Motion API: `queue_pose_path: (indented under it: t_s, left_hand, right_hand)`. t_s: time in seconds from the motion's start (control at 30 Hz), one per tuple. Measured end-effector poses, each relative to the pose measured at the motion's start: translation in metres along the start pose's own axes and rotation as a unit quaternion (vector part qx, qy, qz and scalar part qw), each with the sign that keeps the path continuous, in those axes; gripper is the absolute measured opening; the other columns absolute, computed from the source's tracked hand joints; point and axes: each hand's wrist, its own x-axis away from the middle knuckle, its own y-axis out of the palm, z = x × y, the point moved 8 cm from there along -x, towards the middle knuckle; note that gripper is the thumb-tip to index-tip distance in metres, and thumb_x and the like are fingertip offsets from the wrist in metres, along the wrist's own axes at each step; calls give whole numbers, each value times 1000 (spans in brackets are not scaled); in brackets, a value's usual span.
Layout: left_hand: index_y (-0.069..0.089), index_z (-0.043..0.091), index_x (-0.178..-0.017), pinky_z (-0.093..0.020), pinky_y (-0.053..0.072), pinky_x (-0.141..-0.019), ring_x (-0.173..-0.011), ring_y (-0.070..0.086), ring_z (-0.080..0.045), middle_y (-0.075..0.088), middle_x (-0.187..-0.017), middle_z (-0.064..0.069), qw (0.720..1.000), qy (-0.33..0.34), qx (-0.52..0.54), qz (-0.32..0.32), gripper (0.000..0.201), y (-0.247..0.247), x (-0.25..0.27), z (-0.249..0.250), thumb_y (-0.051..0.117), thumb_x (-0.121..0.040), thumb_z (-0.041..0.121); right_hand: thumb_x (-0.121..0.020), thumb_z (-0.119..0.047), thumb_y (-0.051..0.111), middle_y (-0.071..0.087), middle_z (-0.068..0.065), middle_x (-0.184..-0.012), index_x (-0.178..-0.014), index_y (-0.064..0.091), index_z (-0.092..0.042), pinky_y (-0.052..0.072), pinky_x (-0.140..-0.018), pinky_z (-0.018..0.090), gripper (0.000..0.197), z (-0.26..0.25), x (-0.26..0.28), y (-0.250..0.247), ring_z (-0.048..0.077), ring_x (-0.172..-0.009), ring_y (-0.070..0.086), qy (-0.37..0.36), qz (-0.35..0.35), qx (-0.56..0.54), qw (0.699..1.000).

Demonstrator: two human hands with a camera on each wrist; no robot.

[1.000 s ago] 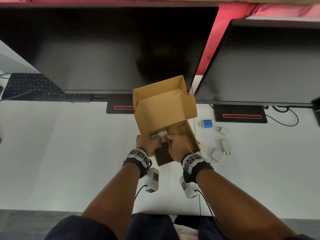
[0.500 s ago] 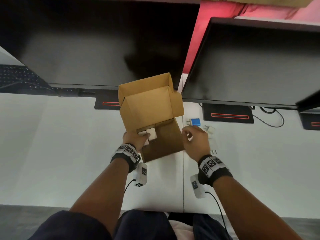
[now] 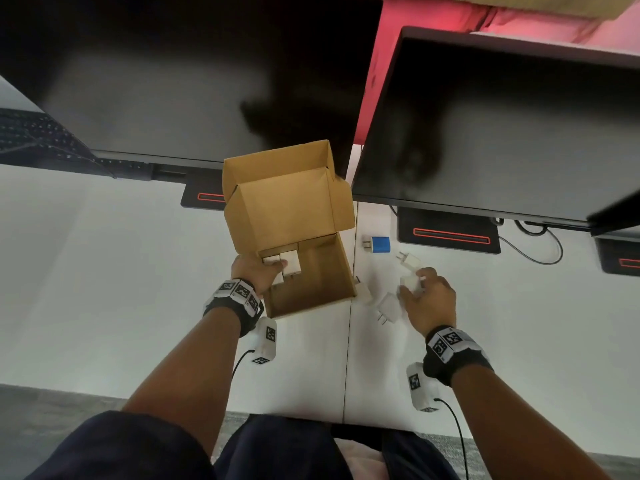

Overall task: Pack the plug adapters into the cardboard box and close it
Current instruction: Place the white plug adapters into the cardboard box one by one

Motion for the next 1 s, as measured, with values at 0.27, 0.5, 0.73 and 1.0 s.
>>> queue_pose_path:
  t_s: [0.27,0.5,0.73,1.0]
  left_hand:
    - [73,12,-119,-53,66,-91,-105,75,-44,79,-113,-17,1000,4,10,4,56,-1,4,2,80,-84,55]
    - [74,14,-112,-54,67,-87,-97,76,-41,77,-110,-16,1000,-2,8,-7,66,1,-2,-3,73,-70,65]
    - [72,15,-125,-50,62,-98,-109,71,-38,72,-124,-14,1000,9,-4,-13,78,2,-3,-2,70,-68,69]
    - [67,17,-130,-48,60,-100,-110,69,-36,71,-125,-12,999,21,-20,-20,101,6,-9,-2,53,-54,82]
  right_hand:
    - [-84,-25,78,62,-5,-97,-97,56,-23,52,-69,18,26,-130,33,-15,8,-84,63,-202,26,-156,967]
    - [-94,-28,65,55,-2,-80,-82,47,-21,48,-71,29,23,-211,46,56,15,-75,53,-276,-108,5,955]
    - [-93,-27,68,64,6,-99,-89,52,-21,59,-82,40,17,-201,25,107,23,-88,64,-209,-124,119,963]
    - [-92,-18,68,66,7,-110,-106,67,-10,46,-84,24,16,-196,24,109,19,-97,62,-222,-124,89,963]
